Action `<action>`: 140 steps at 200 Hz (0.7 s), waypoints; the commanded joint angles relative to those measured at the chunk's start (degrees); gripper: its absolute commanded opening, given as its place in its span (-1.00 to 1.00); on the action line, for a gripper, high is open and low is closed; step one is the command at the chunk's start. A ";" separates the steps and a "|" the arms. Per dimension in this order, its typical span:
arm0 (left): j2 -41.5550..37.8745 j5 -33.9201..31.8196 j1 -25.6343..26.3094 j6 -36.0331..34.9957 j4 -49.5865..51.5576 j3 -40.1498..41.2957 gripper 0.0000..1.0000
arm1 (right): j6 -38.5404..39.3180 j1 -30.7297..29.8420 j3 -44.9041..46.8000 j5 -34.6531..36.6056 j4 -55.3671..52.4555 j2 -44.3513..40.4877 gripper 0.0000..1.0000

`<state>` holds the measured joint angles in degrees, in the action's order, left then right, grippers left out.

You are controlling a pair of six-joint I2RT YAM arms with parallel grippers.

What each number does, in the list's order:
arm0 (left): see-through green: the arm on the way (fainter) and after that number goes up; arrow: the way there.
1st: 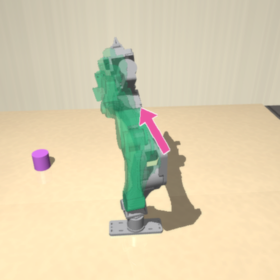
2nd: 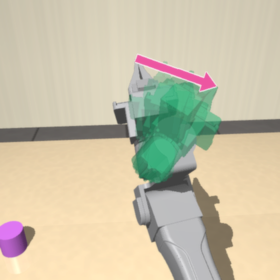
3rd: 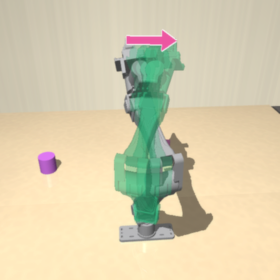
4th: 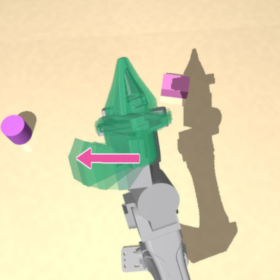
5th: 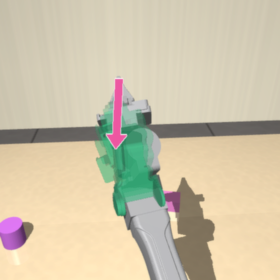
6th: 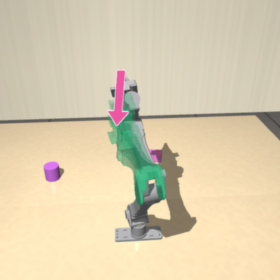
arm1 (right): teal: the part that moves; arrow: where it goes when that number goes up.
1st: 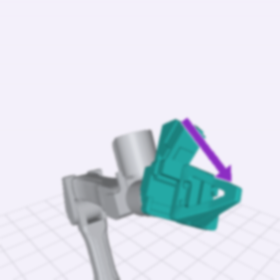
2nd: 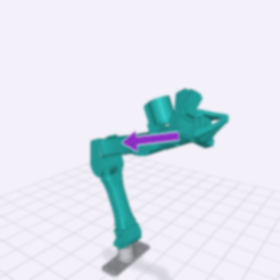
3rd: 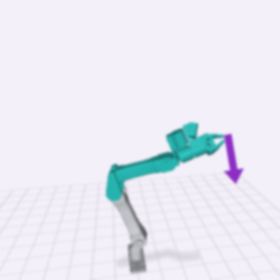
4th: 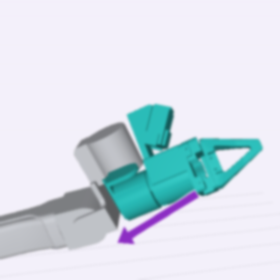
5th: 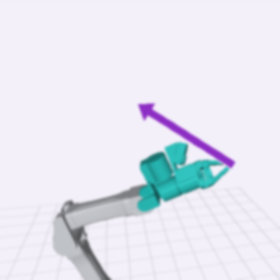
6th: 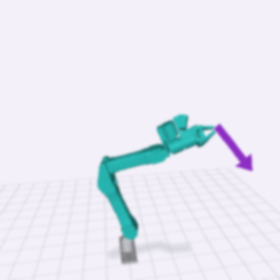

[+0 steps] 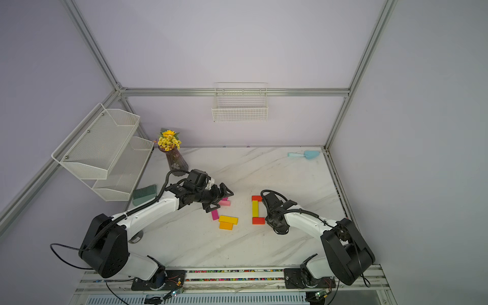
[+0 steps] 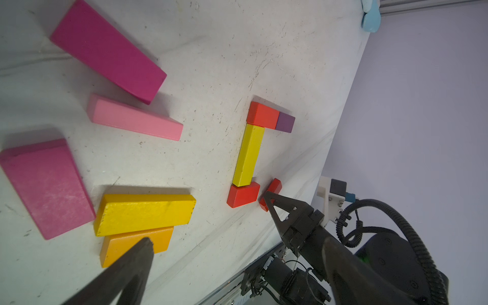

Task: Assemble the letter c with building blocks
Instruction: Place the building block at the center of the board.

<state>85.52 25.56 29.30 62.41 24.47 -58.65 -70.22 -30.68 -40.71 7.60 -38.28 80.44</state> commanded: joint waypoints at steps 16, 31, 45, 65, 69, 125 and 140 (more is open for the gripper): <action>1.37 1.41 0.19 -0.26 -1.28 -2.55 1.00 | -0.32 0.96 -0.69 -0.15 1.66 1.10 -0.56; 1.84 1.51 0.15 -0.27 -1.27 -3.00 1.00 | -0.08 1.12 -0.51 -0.37 2.14 1.12 -0.55; 2.24 1.57 0.14 -0.36 -1.32 -3.29 1.00 | 0.33 1.39 -0.30 -0.77 2.65 1.08 -0.54; 2.89 1.94 0.23 -0.43 -1.39 -3.74 1.00 | 0.43 1.84 0.30 -1.75 3.60 1.12 -0.48; 3.05 1.99 0.23 -0.45 -1.34 -3.83 1.00 | 0.44 1.85 0.51 -2.04 3.92 1.10 -0.44; 4.03 2.30 0.23 -0.71 -1.40 -5.03 1.00 | -0.01 1.94 1.85 -4.04 4.61 -0.90 0.17; 4.30 2.47 0.28 -0.74 -1.36 -5.15 0.99 | -0.18 1.94 2.32 -4.81 4.71 -1.69 0.25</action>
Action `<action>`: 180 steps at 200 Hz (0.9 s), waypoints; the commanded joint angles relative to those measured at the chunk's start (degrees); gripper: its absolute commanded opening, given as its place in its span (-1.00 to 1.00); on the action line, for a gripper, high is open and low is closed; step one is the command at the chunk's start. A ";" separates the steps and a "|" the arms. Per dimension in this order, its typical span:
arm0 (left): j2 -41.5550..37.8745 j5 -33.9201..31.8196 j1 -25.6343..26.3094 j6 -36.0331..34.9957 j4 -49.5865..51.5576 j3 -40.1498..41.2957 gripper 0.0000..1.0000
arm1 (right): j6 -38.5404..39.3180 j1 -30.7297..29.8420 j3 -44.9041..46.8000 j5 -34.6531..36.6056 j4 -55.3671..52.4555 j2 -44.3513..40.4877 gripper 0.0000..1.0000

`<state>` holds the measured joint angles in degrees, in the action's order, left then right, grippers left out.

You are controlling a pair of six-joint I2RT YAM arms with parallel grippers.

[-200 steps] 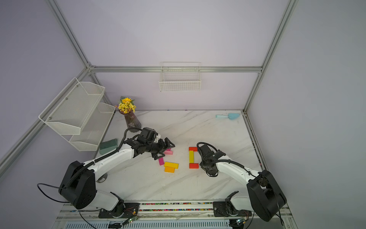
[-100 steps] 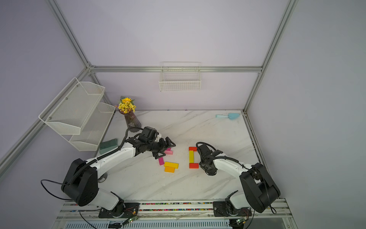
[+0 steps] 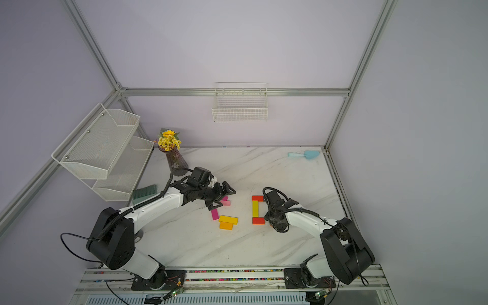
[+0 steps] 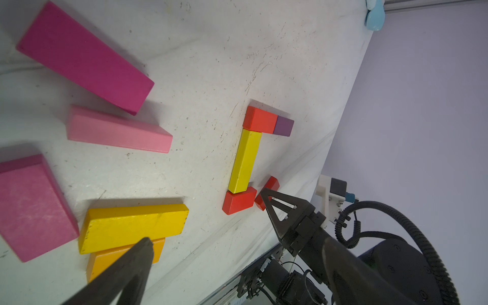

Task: Assemble the letter c with building blocks
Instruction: Place the building block at the center of the board, then assemble the building block at the center of the board.

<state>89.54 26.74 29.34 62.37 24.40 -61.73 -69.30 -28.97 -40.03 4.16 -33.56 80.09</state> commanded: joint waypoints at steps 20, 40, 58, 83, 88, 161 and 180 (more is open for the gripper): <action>0.44 1.38 0.28 -0.76 -1.29 -2.06 1.00 | -1.56 0.19 2.05 -2.59 0.46 -3.36 0.26; 0.55 1.38 0.28 -0.71 -1.29 -2.07 1.00 | -2.09 0.23 2.32 -4.04 1.67 -4.21 0.28; 0.64 1.30 0.49 -0.67 -1.28 -2.11 1.00 | -2.78 0.23 2.34 -5.41 3.24 -4.71 0.28; 0.59 1.04 0.63 -0.52 -1.29 -2.16 1.00 | -3.30 0.23 1.94 -7.01 5.32 -4.16 0.27; 0.59 0.95 0.70 -0.49 -1.29 -2.13 1.00 | -3.34 0.23 1.82 -7.27 5.71 -3.95 0.28; -0.15 -0.01 0.98 -0.10 -1.12 -2.12 1.00 | -1.55 0.23 -1.31 -10.76 8.74 -1.94 0.27; -0.24 -0.20 0.98 0.12 -1.11 -2.07 1.00 | -1.37 0.40 -2.86 -10.78 7.81 -3.06 0.27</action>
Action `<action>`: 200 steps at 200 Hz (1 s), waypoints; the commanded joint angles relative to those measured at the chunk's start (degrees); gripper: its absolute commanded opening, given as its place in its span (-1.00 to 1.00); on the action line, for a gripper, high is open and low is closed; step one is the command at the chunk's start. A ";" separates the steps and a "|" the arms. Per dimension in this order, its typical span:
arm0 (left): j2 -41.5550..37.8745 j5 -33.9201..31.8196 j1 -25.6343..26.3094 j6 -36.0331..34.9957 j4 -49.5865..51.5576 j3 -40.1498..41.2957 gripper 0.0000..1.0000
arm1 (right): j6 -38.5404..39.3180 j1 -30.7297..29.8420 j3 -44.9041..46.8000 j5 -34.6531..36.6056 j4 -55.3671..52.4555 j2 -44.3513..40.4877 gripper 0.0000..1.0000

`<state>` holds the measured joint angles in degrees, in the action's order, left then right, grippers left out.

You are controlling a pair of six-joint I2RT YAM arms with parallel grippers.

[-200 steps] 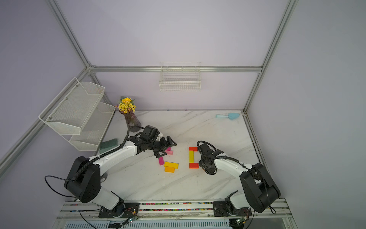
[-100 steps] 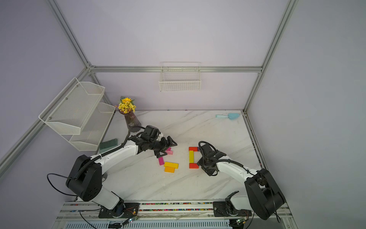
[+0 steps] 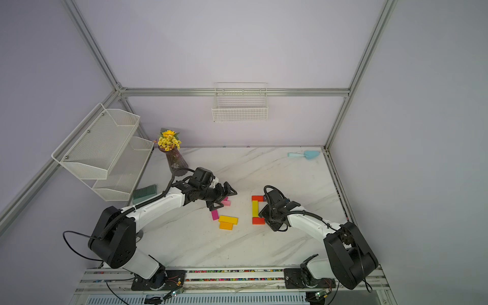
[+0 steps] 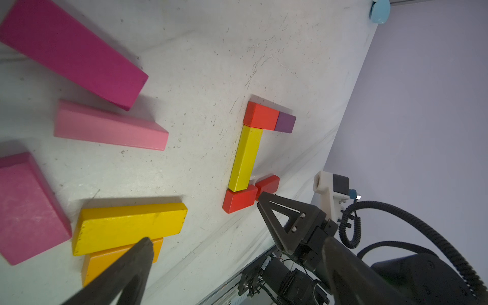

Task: Assemble the letter c with building blocks
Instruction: Assemble the building block at the center of the board.

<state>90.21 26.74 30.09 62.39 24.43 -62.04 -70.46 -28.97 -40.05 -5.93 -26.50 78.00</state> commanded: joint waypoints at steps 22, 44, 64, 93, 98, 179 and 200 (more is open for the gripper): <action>-0.85 -0.42 0.32 0.14 -1.06 -1.86 0.99 | 1.61 1.94 -4.43 -0.07 -1.62 -1.61 0.27; -0.74 -0.72 0.50 0.19 -0.71 -2.24 1.00 | 4.35 5.46 -4.69 -0.76 -2.50 -1.79 0.27; -0.58 -1.16 0.79 0.32 -0.44 -2.37 1.00 | 7.42 9.05 -4.76 -2.33 -2.33 -1.17 0.27; -0.06 -1.76 1.54 1.13 -0.43 -2.68 1.00 | 13.89 12.57 -7.88 -5.84 -2.24 4.24 0.27; 0.03 -1.94 1.72 1.30 -0.43 -2.78 1.00 | 14.79 12.84 -8.43 -6.24 -2.19 5.21 0.28; 1.01 -7.76 6.23 5.83 -1.73 -3.09 1.00 | 21.85 13.60 -10.76 -9.40 -1.89 12.76 0.28; 1.06 -9.64 7.71 7.39 -2.99 -2.67 1.00 | 22.83 13.65 -10.32 -9.95 -2.14 12.71 0.28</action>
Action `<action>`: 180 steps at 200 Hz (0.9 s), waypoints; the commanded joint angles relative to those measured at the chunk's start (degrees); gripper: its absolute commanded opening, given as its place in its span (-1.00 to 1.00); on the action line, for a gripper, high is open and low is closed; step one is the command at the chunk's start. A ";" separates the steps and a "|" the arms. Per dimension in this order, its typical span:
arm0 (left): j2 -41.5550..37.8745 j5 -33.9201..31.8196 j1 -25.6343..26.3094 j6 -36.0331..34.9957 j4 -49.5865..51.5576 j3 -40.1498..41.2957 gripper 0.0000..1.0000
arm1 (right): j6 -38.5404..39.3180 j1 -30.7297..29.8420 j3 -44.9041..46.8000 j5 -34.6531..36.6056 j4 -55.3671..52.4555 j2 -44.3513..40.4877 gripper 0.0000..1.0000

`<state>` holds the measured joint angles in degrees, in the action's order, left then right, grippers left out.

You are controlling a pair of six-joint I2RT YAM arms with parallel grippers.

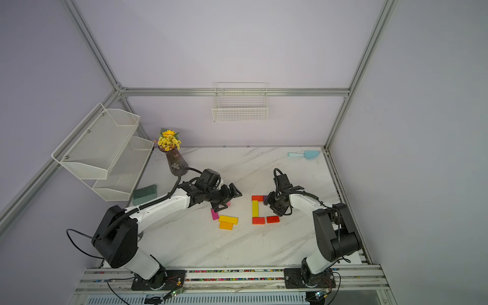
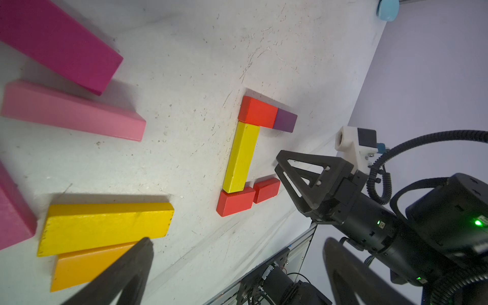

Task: Assemble the letter c with building blocks
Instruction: Assemble the building block at the center of the board.

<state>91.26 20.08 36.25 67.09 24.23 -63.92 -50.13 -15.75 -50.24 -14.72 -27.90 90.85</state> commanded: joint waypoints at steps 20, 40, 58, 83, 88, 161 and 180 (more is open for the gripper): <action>0.10 -4.56 3.08 4.10 -4.11 -0.13 1.00 | 3.60 0.50 0.22 -1.62 -0.93 -0.41 0.28; 0.40 -5.61 4.32 5.04 -5.00 0.35 1.00 | 4.18 0.66 0.63 -2.19 -1.19 -0.66 0.28; 0.49 -6.56 5.10 5.67 -5.46 0.63 1.00 | 4.63 0.66 0.90 -2.50 -1.54 -0.84 0.28; 0.41 -7.41 5.72 6.30 -6.17 0.87 1.00 | 5.13 0.73 1.36 -2.85 -1.87 -1.20 0.28; 0.41 -7.46 5.76 6.38 -6.23 0.85 1.00 | 5.14 0.77 1.45 -2.86 -1.94 -1.28 0.28; 1.06 -7.64 5.94 6.39 -6.41 -0.18 1.00 | 5.45 0.97 1.81 -3.45 -2.69 -2.52 0.28; 1.37 -7.42 5.95 6.24 -6.43 -0.54 0.99 | 5.31 0.93 2.07 -3.60 -2.77 -2.89 0.28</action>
<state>92.14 13.02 42.02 72.90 19.55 -63.83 -45.25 -15.14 -49.17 -17.78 -29.36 89.49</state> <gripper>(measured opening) 0.998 0.638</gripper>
